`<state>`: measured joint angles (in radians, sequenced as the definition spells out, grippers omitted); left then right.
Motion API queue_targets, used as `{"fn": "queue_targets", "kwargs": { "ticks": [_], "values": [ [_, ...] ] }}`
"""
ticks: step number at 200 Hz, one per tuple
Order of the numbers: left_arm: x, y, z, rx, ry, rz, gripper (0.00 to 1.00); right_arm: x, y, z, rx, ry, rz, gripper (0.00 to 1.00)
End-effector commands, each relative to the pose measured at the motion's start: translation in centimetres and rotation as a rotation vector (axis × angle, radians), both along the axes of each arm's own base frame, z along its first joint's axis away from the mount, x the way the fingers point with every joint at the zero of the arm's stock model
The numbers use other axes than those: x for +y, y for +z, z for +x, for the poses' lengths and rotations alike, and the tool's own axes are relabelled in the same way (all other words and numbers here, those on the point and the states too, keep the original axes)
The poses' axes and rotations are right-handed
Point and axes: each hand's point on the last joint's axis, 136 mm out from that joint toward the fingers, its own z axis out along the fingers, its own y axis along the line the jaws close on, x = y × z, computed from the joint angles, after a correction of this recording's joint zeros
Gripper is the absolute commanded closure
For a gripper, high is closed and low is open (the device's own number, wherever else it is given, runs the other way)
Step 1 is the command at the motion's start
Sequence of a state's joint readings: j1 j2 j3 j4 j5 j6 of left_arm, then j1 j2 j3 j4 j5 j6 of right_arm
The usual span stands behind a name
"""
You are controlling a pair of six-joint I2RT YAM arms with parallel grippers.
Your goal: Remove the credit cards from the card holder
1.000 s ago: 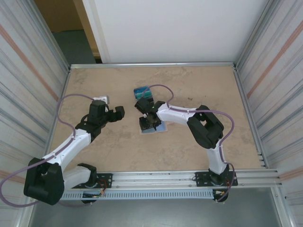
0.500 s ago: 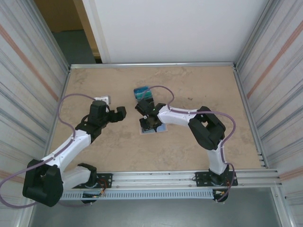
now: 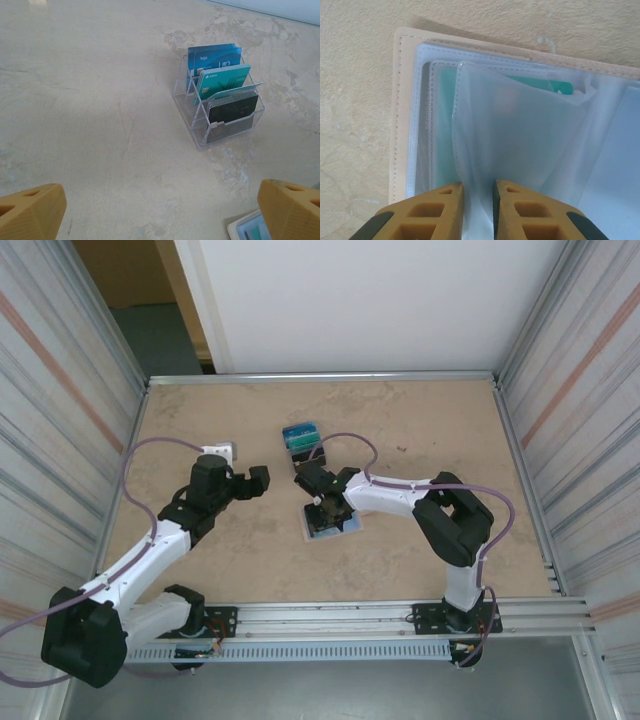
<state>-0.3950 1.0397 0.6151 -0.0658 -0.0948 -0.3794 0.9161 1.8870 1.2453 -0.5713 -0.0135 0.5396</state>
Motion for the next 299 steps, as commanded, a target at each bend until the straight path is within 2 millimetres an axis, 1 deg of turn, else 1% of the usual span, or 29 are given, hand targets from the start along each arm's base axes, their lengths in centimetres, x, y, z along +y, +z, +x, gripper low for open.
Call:
{"fn": "queue_targets", "kwargs": {
  "ticks": [1, 25, 54, 95, 117, 154, 197, 235, 249, 259, 284, 287, 292, 299],
  "values": [
    [-0.1, 1.6, 0.4, -0.037, -0.004, 0.005, 0.02, -0.8, 1.6, 0.8, -0.050, -0.041, -0.032, 0.77],
    [-0.2, 1.7, 0.5, -0.038, -0.009, 0.007, 0.01, -1.4, 2.5, 1.8, -0.098, -0.054, -0.056, 0.75],
    [-0.2, 1.8, 0.5, -0.040, -0.011, 0.010, 0.01, -2.7, 3.1, 2.8, -0.123, -0.080, -0.078, 0.75],
    [-0.3, 1.8, 0.6, -0.039, -0.012, 0.018, 0.01, -4.8, 3.2, 3.3, -0.130, -0.124, -0.103, 0.74],
    [-0.5, 1.7, 0.7, -0.038, -0.020, 0.027, 0.01, -5.8, 3.2, 3.3, -0.126, -0.148, -0.108, 0.74],
    [-1.7, 1.6, 0.6, -0.035, -0.049, 0.080, 0.01, -7.3, 3.2, 3.3, -0.122, -0.185, -0.099, 0.74],
    [-3.4, 0.7, 0.2, -0.017, -0.088, 0.133, 0.01, -10.3, 3.2, 3.6, -0.120, -0.279, -0.114, 0.74],
    [-4.9, -0.3, -0.2, 0.007, -0.127, 0.155, 0.01, -11.7, 4.1, 3.7, -0.136, -0.329, -0.104, 0.74],
    [-5.6, -0.8, -0.5, 0.018, -0.148, 0.164, 0.01, -11.7, 4.6, 3.7, -0.141, -0.335, -0.089, 0.74],
    [-6.2, -1.2, -0.9, 0.025, -0.166, 0.174, 0.01, -11.2, 4.9, 3.7, -0.138, -0.331, -0.060, 0.73],
    [-7.8, -2.9, -2.0, 0.064, -0.206, 0.218, 0.01, -8.8, 5.5, 3.3, -0.101, -0.292, 0.078, 0.70],
    [-7.9, -3.2, -2.2, 0.070, -0.210, 0.226, 0.01, -8.4, 5.6, 3.3, -0.096, -0.284, 0.095, 0.71],
    [-8.1, -3.7, -2.4, 0.083, -0.214, 0.239, 0.01, -7.9, 5.7, 3.2, -0.084, -0.272, 0.125, 0.75],
    [-8.3, -4.3, -2.7, 0.100, -0.216, 0.254, 0.01, -7.2, 5.7, 3.0, -0.056, -0.257, 0.163, 0.78]
  ]
}}
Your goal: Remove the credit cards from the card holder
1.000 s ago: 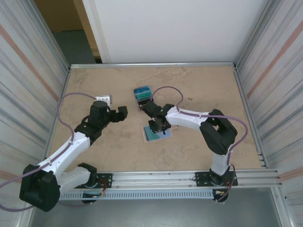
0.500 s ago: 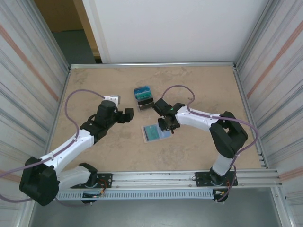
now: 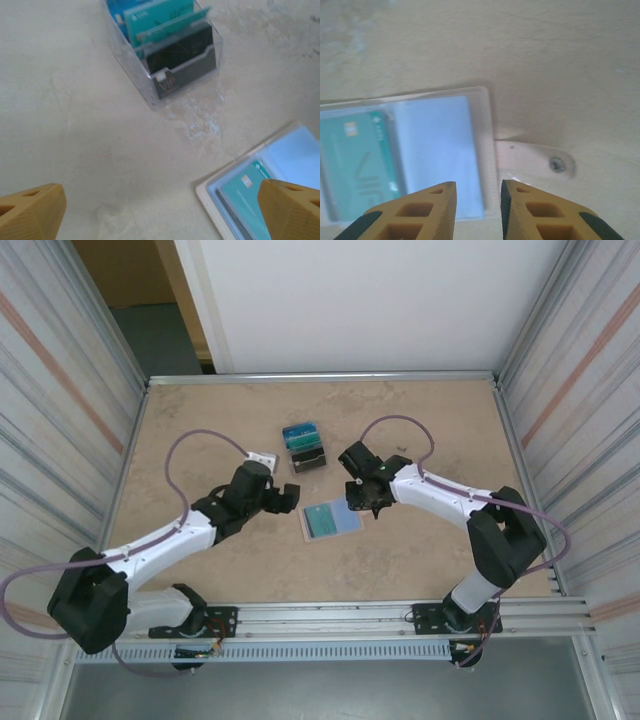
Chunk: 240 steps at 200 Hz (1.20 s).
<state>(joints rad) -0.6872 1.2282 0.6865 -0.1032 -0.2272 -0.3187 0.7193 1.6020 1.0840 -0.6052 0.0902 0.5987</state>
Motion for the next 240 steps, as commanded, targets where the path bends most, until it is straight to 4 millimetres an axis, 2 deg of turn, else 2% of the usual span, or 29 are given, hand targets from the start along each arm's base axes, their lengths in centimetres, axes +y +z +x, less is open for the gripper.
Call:
{"fn": "queue_targets", "kwargs": {
  "ticks": [1, 30, 79, 133, 185, 240],
  "values": [
    [-0.6, -0.9, -0.4, 0.019, 0.004, 0.064, 0.01, 2.4, 0.7, -0.7, 0.046, 0.039, 0.162, 0.78],
    [-1.9, -3.2, -1.5, 0.063, -0.027, 0.113, 0.01, 4.0, 0.4, -1.2, 0.100, 0.069, 0.274, 0.79],
    [-3.5, -5.5, -1.7, 0.109, -0.073, 0.120, 0.01, 4.6, -1.2, -1.6, 0.175, 0.076, 0.357, 0.78],
    [-3.5, -8.0, -1.7, 0.163, -0.085, 0.182, 0.02, 5.0, -2.9, -1.8, 0.231, 0.073, 0.379, 0.78],
    [-3.9, -8.6, -1.5, 0.172, -0.095, 0.206, 0.02, 5.2, -3.8, -1.7, 0.260, 0.069, 0.387, 0.80],
    [-3.2, -9.1, -1.6, 0.195, -0.087, 0.260, 0.01, 5.0, -5.0, -1.8, 0.295, 0.054, 0.394, 0.82]
  ]
}}
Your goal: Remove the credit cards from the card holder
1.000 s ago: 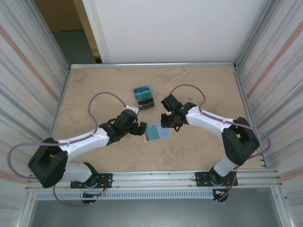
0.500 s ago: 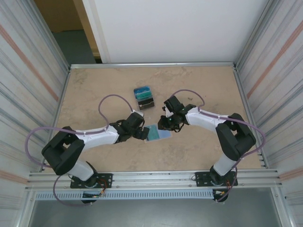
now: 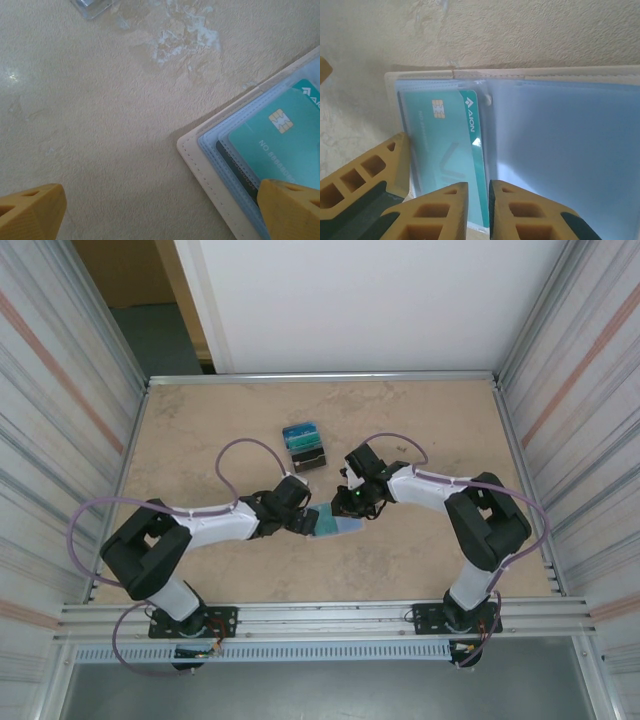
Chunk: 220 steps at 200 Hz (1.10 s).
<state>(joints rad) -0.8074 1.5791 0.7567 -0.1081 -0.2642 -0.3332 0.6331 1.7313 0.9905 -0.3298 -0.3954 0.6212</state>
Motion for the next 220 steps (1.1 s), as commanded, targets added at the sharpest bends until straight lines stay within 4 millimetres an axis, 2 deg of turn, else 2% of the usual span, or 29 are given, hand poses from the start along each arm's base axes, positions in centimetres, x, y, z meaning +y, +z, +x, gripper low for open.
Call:
{"fn": "queue_targets", "kwargs": {
  "ticks": [1, 98, 185, 220],
  "values": [
    [0.3, 0.0, 0.0, -0.001, -0.008, 0.054, 0.01, -0.2, -1.1, -0.4, 0.049, -0.016, 0.004, 0.82],
    [0.8, -0.8, -0.5, 0.026, -0.012, 0.147, 0.01, 0.2, -2.4, -0.7, 0.103, -0.021, 0.060, 0.84],
    [1.2, -1.1, -0.8, 0.031, -0.013, 0.176, 0.01, 0.4, -0.7, -0.5, 0.071, -0.025, 0.101, 0.84],
    [1.2, -1.2, -0.8, 0.031, -0.013, 0.179, 0.01, 0.3, -0.6, -0.6, 0.068, -0.029, 0.104, 0.86]
  ]
}}
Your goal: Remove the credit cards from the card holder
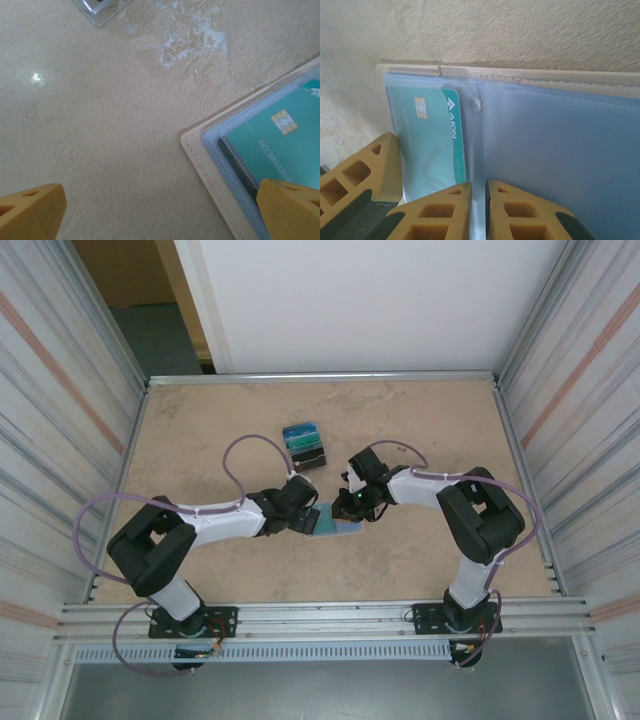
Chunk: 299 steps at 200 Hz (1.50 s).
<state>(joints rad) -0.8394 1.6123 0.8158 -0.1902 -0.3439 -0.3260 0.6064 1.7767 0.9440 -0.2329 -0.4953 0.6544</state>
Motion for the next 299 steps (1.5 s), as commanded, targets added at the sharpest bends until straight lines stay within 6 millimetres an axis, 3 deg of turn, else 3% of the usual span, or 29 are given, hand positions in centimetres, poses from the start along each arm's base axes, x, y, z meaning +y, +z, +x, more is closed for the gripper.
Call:
{"fn": "queue_targets", "kwargs": {
  "ticks": [1, 178, 299],
  "values": [
    [1.1, -1.4, -1.0, 0.046, -0.012, 0.087, 0.01, -0.1, 0.9, -0.2, 0.001, -0.016, 0.024, 0.86],
    [0.8, -1.5, -1.1, 0.057, -0.025, 0.088, 0.01, 0.4, -1.0, -0.1, 0.046, -0.015, 0.042, 0.87],
    [0.6, -1.8, -1.8, 0.079, -0.045, 0.078, 0.01, 2.2, 0.6, -0.2, 0.064, 0.001, 0.224, 0.91]
  ]
}}
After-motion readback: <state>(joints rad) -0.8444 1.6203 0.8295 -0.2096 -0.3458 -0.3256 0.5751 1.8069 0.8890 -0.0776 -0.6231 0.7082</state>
